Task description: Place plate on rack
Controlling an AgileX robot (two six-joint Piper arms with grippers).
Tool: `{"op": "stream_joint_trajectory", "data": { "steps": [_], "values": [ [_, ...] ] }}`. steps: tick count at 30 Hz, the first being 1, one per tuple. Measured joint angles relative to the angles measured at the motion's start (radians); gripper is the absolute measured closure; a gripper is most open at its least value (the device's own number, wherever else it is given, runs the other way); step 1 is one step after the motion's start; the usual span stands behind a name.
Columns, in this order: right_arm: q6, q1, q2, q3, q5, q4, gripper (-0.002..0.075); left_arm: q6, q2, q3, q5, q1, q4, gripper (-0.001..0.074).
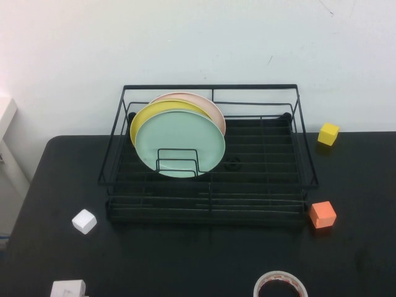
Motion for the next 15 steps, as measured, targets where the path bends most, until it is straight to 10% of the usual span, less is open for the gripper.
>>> {"op": "stream_joint_trajectory", "data": {
  "steps": [15],
  "values": [
    [0.001,-0.432,-0.020,0.000,0.016,0.007,0.0728,0.000,-0.002,0.000,0.000,0.000,0.000,0.0736]
  ]
}}
